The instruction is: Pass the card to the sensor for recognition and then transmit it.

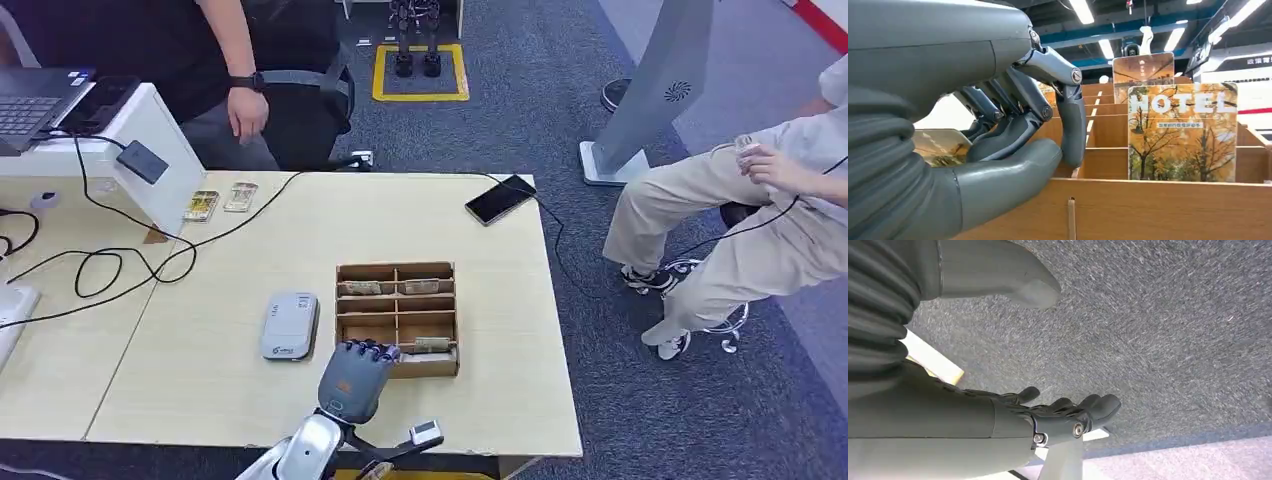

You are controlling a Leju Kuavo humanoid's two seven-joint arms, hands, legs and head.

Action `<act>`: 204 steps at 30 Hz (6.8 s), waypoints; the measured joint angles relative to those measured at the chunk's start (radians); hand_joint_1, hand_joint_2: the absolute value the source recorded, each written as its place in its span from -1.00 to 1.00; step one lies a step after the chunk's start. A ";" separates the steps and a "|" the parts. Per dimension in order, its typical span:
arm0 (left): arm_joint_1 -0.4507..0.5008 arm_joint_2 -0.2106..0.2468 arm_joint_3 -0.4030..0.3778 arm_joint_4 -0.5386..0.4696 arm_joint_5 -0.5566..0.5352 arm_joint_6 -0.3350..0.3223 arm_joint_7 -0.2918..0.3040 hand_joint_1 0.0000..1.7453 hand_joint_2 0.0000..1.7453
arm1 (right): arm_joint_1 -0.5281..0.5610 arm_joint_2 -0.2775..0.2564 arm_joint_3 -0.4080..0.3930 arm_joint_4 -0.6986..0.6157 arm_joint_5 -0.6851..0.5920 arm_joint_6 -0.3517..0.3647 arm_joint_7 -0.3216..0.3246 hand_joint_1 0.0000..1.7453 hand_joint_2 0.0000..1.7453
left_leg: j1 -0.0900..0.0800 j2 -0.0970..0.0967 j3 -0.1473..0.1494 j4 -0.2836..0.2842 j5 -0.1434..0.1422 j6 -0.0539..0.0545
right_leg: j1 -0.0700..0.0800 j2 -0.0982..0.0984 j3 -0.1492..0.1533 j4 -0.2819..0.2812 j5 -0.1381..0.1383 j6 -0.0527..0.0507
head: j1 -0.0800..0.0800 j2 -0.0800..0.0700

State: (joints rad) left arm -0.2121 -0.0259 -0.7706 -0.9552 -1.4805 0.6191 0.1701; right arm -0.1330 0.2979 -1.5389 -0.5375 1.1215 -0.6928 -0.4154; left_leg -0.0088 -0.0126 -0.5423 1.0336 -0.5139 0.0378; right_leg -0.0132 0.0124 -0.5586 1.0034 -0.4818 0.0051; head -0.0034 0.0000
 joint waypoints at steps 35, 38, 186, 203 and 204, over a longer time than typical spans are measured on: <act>-0.049 0.192 -0.134 -0.397 0.000 0.080 0.435 -1.00 1.00 | -0.001 0.000 0.000 0.006 0.038 0.000 0.017 -1.00 1.00 | 0.000 0.001 -0.001 0.000 0.000 0.000 | 0.000 0.001 -0.002 0.000 0.000 0.000 | 0.000 0.000; -0.051 0.202 -0.153 -0.415 0.000 0.080 0.431 -1.00 1.00 | -0.001 0.000 0.000 0.006 0.037 0.000 0.013 -1.00 1.00 | 0.000 0.001 -0.001 0.000 0.000 0.000 | 0.000 0.001 -0.002 0.000 0.000 0.000 | 0.000 0.000; 0.106 -0.087 0.304 0.032 0.006 0.088 -0.134 1.00 1.00 | -0.001 0.006 0.000 -0.019 0.050 0.000 -0.004 -1.00 1.00 | 0.000 0.001 0.003 0.000 0.000 0.000 | 0.000 0.000 0.003 0.000 0.000 0.000 | 0.000 0.000; 0.161 -0.074 0.303 -0.116 0.000 0.090 -0.006 -1.00 1.00 | 0.001 0.006 0.000 -0.019 0.061 0.000 0.006 -1.00 1.00 | 0.000 0.001 0.002 0.000 0.000 0.000 | 0.000 0.001 0.001 0.000 0.000 0.000 | 0.000 0.000; 0.162 -0.072 0.303 -0.125 0.000 0.090 -0.002 -1.00 1.00 | 0.000 0.007 0.000 -0.019 0.061 0.000 0.006 -1.00 1.00 | 0.000 0.001 0.002 0.000 0.000 0.000 | 0.000 0.001 0.001 0.000 0.000 0.000 | 0.000 0.000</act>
State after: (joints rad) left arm -0.0505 -0.0977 -0.4673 -1.0803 -1.4805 0.7092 0.1682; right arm -0.1329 0.3048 -1.5389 -0.5562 1.1822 -0.6928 -0.4093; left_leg -0.0085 -0.0118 -0.5407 1.0334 -0.5139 0.0376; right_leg -0.0128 0.0134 -0.5578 1.0036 -0.4818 0.0050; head -0.0034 0.0000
